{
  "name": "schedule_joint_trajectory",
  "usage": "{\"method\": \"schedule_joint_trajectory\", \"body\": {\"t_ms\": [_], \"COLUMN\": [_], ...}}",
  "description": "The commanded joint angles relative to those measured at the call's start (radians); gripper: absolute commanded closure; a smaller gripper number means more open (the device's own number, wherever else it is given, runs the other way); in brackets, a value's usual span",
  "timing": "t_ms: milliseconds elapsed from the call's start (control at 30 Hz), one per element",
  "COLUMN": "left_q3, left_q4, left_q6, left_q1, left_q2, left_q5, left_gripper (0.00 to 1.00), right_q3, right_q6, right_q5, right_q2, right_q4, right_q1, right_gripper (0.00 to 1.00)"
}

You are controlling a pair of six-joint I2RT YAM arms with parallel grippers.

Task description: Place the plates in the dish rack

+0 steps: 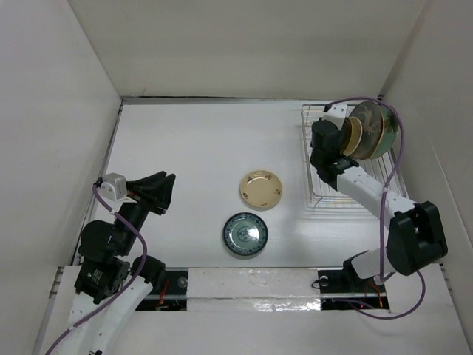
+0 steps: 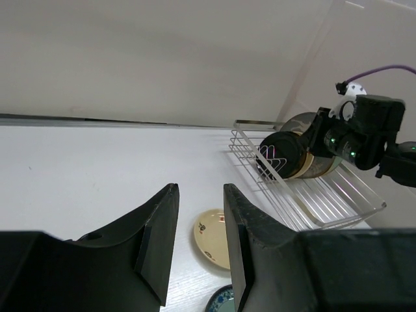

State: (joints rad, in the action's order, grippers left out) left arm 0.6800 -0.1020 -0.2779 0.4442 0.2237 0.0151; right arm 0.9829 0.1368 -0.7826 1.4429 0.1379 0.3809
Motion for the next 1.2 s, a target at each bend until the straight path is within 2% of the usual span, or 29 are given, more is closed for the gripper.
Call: {"method": "schedule_joint_trajectory", "body": {"t_ms": [0, 33, 67, 100, 200, 300, 333, 367, 400, 433, 500, 633, 733, 900, 933, 1167], "left_q3": [0.000, 0.000, 0.000, 0.000, -0.002, -0.002, -0.002, -0.002, -0.002, -0.002, 0.000, -0.002, 0.001, 0.001, 0.001, 0.001], "left_q4": [0.042, 0.041, 0.041, 0.041, 0.041, 0.044, 0.047, 0.044, 0.044, 0.042, 0.044, 0.041, 0.041, 0.044, 0.044, 0.050], "left_q6": [0.002, 0.002, 0.003, 0.002, 0.002, 0.000, -0.001, -0.001, -0.001, -0.001, 0.000, 0.002, 0.000, 0.000, 0.002, -0.001], "left_q1": [0.005, 0.005, 0.005, 0.005, 0.005, -0.022, -0.022, -0.022, -0.022, -0.022, -0.022, -0.022, -0.022, -0.022, -0.022, -0.022], "left_q2": [0.025, 0.029, 0.032, 0.034, 0.048, 0.060, 0.065, 0.068, 0.069, 0.074, 0.075, 0.080, 0.083, 0.091, 0.091, 0.083], "left_q5": [-0.006, -0.007, -0.038, -0.040, -0.037, -0.021, -0.021, -0.023, -0.021, -0.021, -0.023, -0.030, -0.030, -0.023, -0.023, 0.009], "left_gripper": [0.69, 0.69, 0.69, 0.69, 0.69, 0.69, 0.69, 0.69, 0.69, 0.69, 0.69, 0.69, 0.69, 0.69, 0.69, 0.69], "right_q3": [0.022, 0.048, 0.069, 0.094, 0.195, 0.253, 0.266, 0.281, 0.318, 0.335, 0.373, 0.453, 0.470, 0.479, 0.481, 0.384], "right_q6": [0.000, -0.018, -0.023, -0.034, -0.115, -0.213, -0.230, -0.242, -0.253, -0.262, -0.270, -0.302, -0.309, -0.313, -0.312, -0.329], "right_q5": [0.237, 0.303, 0.363, 0.497, 0.722, 0.857, 0.870, 0.879, 0.896, 0.901, 0.901, 0.905, 0.899, 0.989, 1.046, 1.161], "right_q2": [-0.041, -0.033, -0.020, 0.020, 0.127, 0.201, 0.249, 0.275, 0.302, 0.353, 0.401, 0.496, 0.537, 0.566, 0.570, 0.528], "right_q4": [-0.012, -0.029, -0.056, -0.122, -0.260, -0.331, -0.348, -0.366, -0.400, -0.414, -0.446, -0.494, -0.509, -0.547, -0.558, -0.574], "right_q1": [0.078, 0.088, 0.098, 0.110, 0.148, 0.196, 0.196, 0.205, 0.205, 0.205, 0.205, 0.165, 0.142, 0.090, 0.090, 0.081], "right_gripper": [0.84, 0.97, 1.00, 1.00, 1.00, 0.97, 0.91, 0.71, 0.63, 0.50, 0.37, 0.25, 0.25, 0.24, 0.25, 0.33]}}
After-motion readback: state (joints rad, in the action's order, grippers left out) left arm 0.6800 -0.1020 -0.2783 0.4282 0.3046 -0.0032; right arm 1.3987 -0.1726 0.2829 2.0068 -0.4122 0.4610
